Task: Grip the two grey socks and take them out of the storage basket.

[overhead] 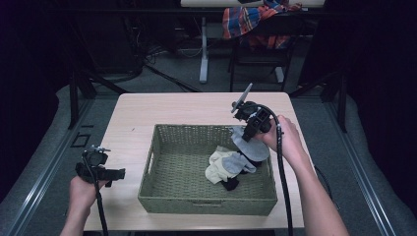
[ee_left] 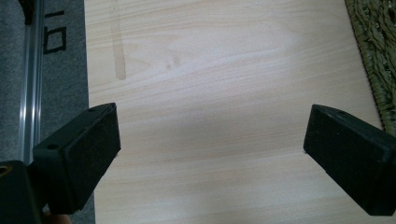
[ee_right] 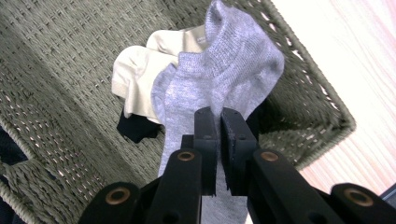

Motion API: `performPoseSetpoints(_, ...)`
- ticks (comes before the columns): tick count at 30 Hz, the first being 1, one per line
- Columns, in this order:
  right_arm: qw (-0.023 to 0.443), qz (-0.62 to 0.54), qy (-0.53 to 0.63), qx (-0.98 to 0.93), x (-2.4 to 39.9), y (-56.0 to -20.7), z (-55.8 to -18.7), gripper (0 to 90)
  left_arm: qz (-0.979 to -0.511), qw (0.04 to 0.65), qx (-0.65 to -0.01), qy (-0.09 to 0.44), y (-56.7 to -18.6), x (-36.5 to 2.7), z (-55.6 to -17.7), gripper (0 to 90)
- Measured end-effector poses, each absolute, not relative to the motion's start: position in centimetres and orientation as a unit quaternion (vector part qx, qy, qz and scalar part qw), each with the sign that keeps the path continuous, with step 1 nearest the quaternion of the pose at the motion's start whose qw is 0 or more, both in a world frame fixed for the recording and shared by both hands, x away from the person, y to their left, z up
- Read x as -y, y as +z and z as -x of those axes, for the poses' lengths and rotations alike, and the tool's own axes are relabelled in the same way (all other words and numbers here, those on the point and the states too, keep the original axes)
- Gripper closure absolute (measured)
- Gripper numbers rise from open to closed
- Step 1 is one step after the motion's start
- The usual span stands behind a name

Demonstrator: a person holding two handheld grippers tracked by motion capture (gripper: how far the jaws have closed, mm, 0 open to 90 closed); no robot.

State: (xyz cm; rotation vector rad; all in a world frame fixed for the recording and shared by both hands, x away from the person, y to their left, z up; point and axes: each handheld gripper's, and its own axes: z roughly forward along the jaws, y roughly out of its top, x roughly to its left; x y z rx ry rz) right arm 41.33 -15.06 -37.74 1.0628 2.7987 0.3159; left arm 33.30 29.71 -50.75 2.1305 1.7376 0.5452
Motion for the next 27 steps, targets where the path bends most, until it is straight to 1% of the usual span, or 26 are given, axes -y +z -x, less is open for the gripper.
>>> performPoseSetpoints(6,0.072,-0.364,0.109,-0.922,16.2,-37.2,-41.2,86.0,-0.749,0.169,-0.612,0.191,-50.7,-29.7,-33.3,3.9)
performPoseSetpoints(18,0.081,-0.413,0.117,-0.900,21.0,-36.0,-40.6,86.0,-0.749,0.167,-0.612,0.193,-50.7,-29.6,-33.3,3.9)
performPoseSetpoints(23,0.082,-0.427,0.117,-0.893,22.4,-36.0,-40.3,85.9,-0.749,0.167,-0.612,0.193,-50.7,-29.6,-33.3,3.9)
performPoseSetpoints(27,0.081,-0.450,0.127,-0.881,24.2,-36.7,-40.0,86.0,-0.749,0.166,-0.612,0.193,-50.7,-29.6,-33.3,4.0)
